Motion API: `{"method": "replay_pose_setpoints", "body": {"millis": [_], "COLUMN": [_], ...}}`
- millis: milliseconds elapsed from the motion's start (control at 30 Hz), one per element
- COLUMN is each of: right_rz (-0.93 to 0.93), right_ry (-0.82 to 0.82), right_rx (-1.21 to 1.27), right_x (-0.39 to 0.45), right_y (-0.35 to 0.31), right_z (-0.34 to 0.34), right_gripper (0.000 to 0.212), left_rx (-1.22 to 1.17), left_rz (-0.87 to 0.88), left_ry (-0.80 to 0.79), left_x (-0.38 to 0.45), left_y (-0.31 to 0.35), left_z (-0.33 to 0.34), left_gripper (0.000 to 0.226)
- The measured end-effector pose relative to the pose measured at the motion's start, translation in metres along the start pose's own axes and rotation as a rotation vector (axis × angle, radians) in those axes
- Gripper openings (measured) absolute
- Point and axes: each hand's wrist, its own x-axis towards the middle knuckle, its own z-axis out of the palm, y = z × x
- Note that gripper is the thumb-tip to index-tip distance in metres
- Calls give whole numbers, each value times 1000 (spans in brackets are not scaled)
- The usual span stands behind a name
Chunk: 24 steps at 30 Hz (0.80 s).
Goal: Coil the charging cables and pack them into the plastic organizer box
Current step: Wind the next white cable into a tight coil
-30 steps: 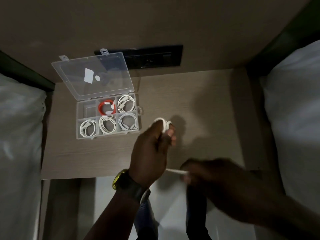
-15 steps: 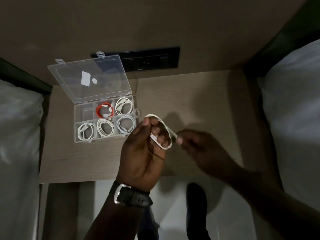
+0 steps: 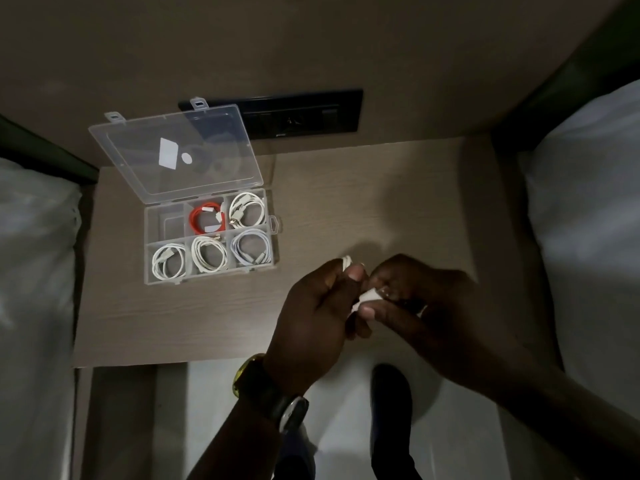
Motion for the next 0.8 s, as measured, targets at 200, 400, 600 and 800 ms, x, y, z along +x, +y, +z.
{"method": "replay_pose_setpoints", "body": {"millis": [200, 400, 600, 800], "right_rz": [273, 303, 299, 310], "right_ry": [-41, -206, -145, -117], "right_rx": [789, 880, 646, 889], "right_x": [11, 22, 31, 37], "right_y": [15, 5, 3, 8], "right_z": [11, 3, -1, 2], "right_gripper": [29, 42, 33, 33], "left_rx": [-216, -509, -387, 14], "left_rz": [-215, -166, -120, 99], "left_ry": [-225, -458, -340, -227], "left_x": [0, -2, 2, 1], "left_y": [16, 13, 10, 14], "left_z": [-5, -17, -24, -19], "left_gripper": [24, 7, 18, 23]}}
